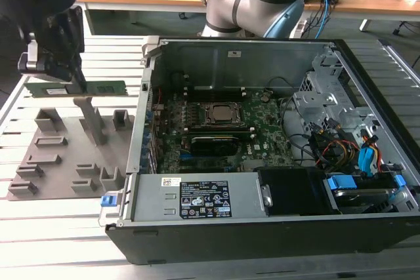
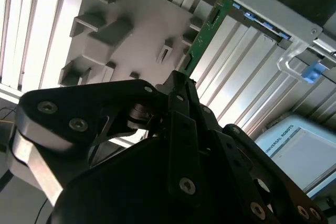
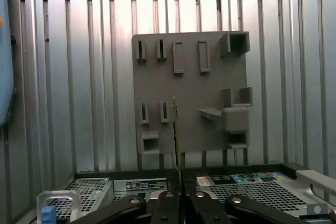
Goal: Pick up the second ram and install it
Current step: 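Pick up the second ram and move it above second insertion slot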
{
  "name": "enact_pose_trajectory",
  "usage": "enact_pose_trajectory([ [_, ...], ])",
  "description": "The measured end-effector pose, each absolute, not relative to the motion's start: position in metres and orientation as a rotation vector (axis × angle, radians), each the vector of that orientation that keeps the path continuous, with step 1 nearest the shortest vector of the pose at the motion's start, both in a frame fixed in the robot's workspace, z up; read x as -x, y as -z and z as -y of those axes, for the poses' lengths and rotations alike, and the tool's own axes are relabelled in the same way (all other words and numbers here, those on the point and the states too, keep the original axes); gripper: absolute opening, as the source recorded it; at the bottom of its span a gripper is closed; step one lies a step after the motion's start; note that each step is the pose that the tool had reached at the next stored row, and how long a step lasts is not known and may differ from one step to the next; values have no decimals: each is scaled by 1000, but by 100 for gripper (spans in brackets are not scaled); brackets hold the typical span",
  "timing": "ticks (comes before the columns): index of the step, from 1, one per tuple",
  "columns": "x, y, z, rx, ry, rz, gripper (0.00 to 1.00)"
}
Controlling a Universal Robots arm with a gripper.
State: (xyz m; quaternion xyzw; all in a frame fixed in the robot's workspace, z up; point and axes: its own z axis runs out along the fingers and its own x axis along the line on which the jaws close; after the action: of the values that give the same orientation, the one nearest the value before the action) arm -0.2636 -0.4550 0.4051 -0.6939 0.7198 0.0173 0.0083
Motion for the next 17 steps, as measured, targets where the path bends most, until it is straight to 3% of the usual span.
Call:
enact_pose_trajectory([
  [17,199,-405,455,2169,-55,-2250,14],
])
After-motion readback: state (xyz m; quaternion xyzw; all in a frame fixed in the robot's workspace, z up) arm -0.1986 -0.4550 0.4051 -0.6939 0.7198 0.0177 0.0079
